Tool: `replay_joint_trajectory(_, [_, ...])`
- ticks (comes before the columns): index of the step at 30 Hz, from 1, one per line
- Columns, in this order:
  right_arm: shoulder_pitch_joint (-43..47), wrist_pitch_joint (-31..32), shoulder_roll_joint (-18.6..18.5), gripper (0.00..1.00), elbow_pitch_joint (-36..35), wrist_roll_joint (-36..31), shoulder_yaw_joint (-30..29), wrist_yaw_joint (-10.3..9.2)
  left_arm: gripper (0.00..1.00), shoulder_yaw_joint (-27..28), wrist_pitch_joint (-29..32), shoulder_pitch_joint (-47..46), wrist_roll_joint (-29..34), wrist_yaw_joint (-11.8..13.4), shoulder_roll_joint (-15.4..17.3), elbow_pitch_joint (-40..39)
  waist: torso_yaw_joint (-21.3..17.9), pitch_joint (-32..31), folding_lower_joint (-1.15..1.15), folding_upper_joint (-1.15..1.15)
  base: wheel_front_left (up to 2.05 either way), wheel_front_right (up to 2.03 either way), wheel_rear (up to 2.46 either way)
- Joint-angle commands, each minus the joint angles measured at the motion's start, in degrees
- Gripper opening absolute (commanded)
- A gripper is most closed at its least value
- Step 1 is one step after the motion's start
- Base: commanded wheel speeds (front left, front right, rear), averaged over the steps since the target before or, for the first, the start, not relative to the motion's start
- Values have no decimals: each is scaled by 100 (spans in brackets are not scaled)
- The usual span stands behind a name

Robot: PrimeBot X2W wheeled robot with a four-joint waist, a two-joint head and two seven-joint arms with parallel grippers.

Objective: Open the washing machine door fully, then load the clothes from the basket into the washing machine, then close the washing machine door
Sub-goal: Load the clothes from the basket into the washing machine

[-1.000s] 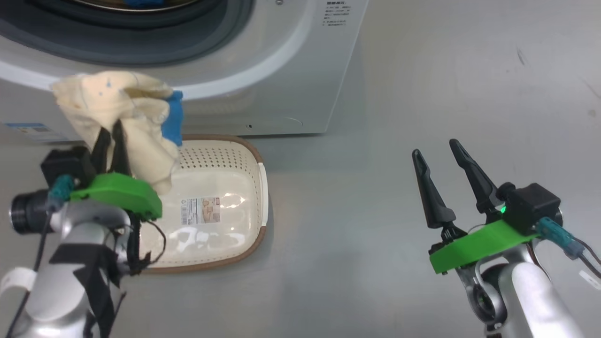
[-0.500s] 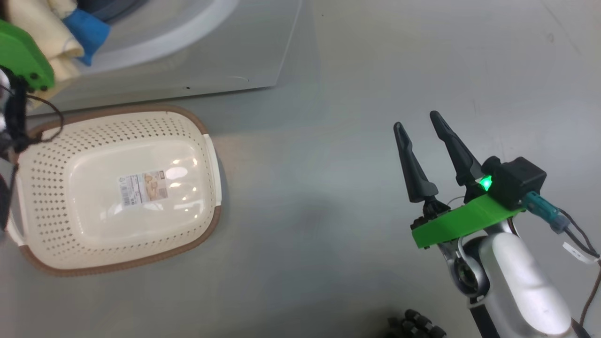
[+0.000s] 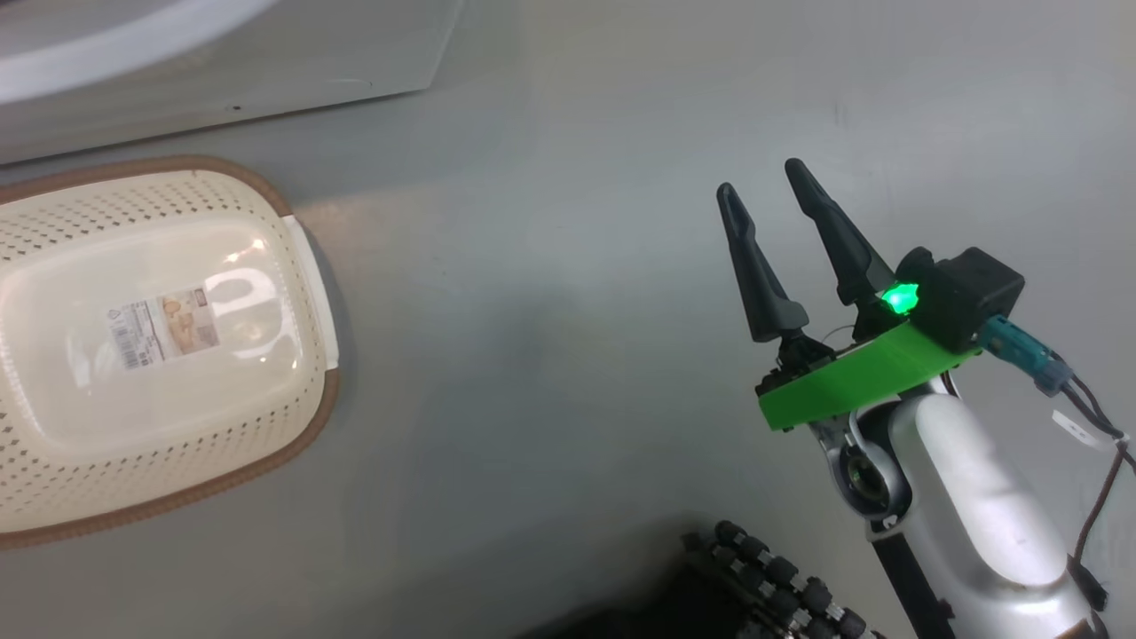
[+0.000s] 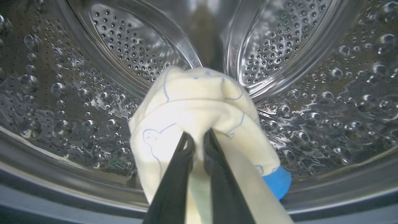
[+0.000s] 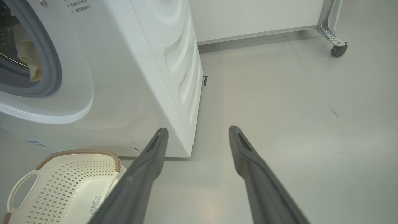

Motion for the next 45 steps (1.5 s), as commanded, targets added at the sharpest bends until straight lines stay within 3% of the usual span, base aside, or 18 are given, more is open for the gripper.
replay_joint_trajectory(1, [29, -57, -41, 100, -169, 58, 121, -16, 0, 120, -119, -305, 117, -30, 412, -158, -154, 150, -1, 0, 0, 0, 0])
replay_joint_trajectory(7, [-33, -58, -41, 100, -221, 165, 182, -16, 0, 34, -754, -779, 428, -80, 674, -53, -350, 408, -1, 0, 0, 0, 0])
replay_joint_trajectory(13, [-79, -58, -41, 100, -240, 222, 224, -16, 0, 78, -1027, -1012, 508, 95, 727, 312, -452, 557, -1, 0, 0, 0, 0])
replay_joint_trajectory(15, [-90, -58, -41, 100, -239, 234, 227, -16, 97, 138, -958, -1041, 410, 139, 673, 538, -463, 584, -1, 0, 0, 0, 0])
replay_joint_trajectory(16, [-93, -58, -41, 100, -239, 237, 221, -16, 100, 135, -960, -1052, 392, 137, 651, 600, -458, 593, -1, 0, 0, 0, 0])
replay_joint_trajectory(31, [-247, -59, -41, 100, -250, 5, 32, -16, 100, 43, -1065, -911, 159, 146, 279, 835, -137, 540, -1, 0, 0, 0, 0])
replay_joint_trajectory(39, [-234, -59, -41, 100, -244, -238, -227, -16, 100, 156, -1507, 15, -90, 502, -43, 337, 131, 281, -1, 0, 0, 0, 0])
replay_joint_trajectory(45, [-172, -59, -41, 100, -252, -486, -490, -16, 100, 169, -1946, 1145, -157, 866, -238, -490, 390, -15, -1, 0, 0, 0, 0])
